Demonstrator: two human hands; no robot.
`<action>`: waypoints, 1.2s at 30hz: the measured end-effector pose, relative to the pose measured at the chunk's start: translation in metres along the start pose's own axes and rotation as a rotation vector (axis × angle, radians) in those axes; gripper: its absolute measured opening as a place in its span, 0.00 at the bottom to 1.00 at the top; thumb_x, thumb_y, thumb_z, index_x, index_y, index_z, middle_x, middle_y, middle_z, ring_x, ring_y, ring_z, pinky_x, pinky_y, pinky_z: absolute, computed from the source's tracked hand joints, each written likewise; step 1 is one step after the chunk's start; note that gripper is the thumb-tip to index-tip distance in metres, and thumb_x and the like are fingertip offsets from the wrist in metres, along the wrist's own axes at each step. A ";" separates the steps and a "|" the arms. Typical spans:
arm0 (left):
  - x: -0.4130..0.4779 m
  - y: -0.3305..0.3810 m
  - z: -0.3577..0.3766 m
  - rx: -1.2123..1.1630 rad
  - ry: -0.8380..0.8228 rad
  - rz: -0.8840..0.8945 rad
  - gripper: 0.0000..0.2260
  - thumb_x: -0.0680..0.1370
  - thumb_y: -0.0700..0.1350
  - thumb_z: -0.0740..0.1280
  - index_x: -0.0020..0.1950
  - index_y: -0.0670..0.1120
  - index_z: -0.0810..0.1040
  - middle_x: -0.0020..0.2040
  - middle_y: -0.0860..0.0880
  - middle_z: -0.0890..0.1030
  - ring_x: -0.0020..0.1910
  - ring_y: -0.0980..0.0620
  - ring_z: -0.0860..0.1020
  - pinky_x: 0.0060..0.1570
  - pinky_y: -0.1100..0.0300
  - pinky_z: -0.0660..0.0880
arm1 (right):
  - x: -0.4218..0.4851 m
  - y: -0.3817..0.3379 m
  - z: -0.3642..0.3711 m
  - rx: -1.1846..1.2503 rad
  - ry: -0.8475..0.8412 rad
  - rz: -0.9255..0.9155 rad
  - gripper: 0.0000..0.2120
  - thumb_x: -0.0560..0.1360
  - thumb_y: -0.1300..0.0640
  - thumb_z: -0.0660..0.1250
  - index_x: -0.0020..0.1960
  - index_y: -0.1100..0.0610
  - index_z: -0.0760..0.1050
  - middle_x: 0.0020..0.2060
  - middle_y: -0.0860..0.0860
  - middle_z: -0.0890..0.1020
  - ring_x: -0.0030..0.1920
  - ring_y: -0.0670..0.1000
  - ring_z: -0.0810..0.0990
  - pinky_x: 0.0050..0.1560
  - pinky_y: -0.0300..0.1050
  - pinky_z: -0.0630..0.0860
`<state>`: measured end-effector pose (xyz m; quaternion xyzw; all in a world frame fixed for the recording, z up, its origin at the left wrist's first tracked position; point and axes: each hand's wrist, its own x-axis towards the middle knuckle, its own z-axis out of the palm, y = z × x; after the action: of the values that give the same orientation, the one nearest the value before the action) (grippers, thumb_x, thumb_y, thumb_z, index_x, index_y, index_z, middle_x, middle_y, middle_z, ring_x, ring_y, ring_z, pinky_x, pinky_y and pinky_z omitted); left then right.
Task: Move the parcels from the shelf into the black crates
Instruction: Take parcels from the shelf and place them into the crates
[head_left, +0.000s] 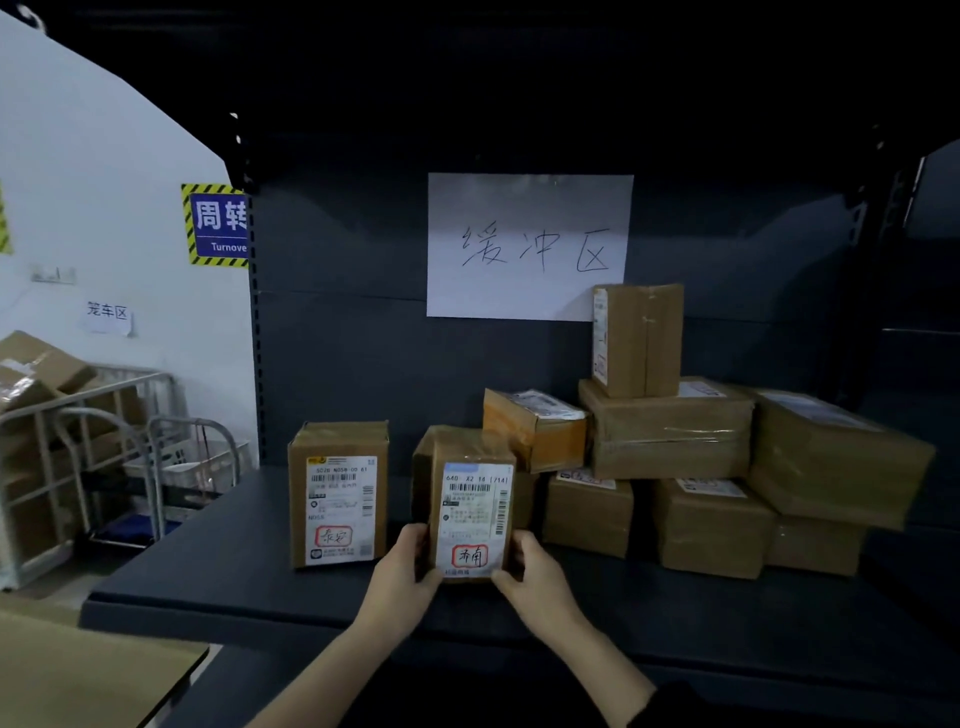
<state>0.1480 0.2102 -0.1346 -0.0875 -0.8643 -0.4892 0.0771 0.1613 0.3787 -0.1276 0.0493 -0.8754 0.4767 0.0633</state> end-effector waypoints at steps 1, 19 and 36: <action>0.001 0.001 -0.001 -0.004 -0.010 -0.001 0.22 0.76 0.38 0.66 0.68 0.45 0.65 0.65 0.47 0.75 0.67 0.51 0.71 0.64 0.59 0.68 | 0.001 0.002 -0.002 -0.005 0.000 0.007 0.22 0.76 0.63 0.64 0.69 0.55 0.65 0.61 0.47 0.74 0.60 0.41 0.69 0.60 0.31 0.63; 0.072 0.132 -0.033 0.082 0.112 0.252 0.19 0.80 0.46 0.59 0.70 0.40 0.67 0.66 0.44 0.73 0.66 0.46 0.70 0.56 0.62 0.65 | 0.042 -0.043 -0.119 0.025 0.357 -0.115 0.18 0.78 0.61 0.61 0.68 0.60 0.68 0.58 0.51 0.78 0.63 0.50 0.74 0.62 0.42 0.69; 0.166 0.136 0.002 0.204 -0.311 -0.116 0.24 0.81 0.56 0.53 0.66 0.40 0.72 0.66 0.41 0.73 0.65 0.44 0.71 0.64 0.55 0.65 | 0.135 -0.081 -0.125 -1.120 0.076 -0.106 0.19 0.82 0.52 0.47 0.52 0.58 0.76 0.51 0.56 0.81 0.56 0.55 0.77 0.70 0.54 0.53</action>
<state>0.0171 0.2939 0.0139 -0.1038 -0.9146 -0.3831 -0.0774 0.0482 0.4366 0.0278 0.0348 -0.9882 -0.0634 0.1349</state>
